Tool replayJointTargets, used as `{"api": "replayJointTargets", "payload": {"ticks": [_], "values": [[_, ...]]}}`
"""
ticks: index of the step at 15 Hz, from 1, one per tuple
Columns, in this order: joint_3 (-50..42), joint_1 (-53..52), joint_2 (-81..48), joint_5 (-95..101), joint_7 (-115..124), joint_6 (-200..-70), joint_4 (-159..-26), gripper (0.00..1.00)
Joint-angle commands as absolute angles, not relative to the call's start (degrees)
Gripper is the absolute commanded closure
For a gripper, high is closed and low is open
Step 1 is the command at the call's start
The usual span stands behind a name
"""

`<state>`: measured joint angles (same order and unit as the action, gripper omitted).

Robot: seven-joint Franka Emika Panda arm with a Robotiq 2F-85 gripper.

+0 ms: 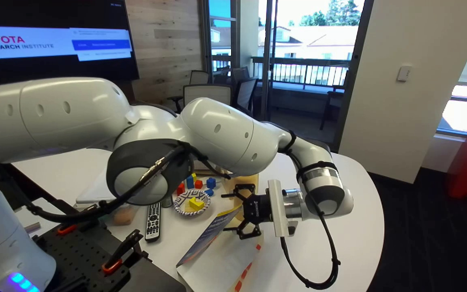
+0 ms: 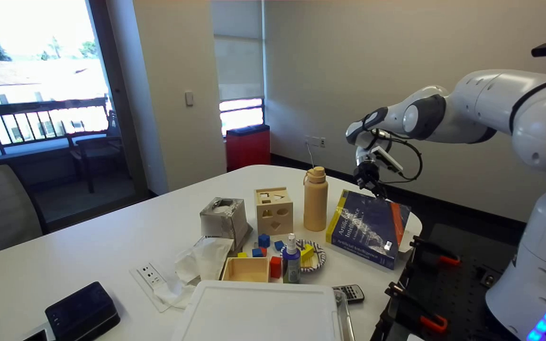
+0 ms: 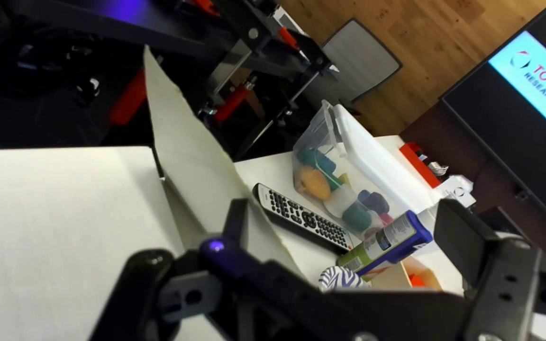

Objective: Open the book

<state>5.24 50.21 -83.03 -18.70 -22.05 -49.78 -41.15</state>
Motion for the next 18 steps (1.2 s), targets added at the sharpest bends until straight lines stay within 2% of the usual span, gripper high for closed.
{"api": "replayJointTargets", "payload": {"ticks": [1,7,18], "values": [[6.14,50.14,-79.74,-19.79,-21.40,-47.20,-44.00,0.00],[5.73,48.76,-81.40,-19.04,-20.79,-49.33,-44.66,0.00],[6.07,44.69,-78.24,-18.89,-21.27,-48.43,-54.01,0.00]]}}
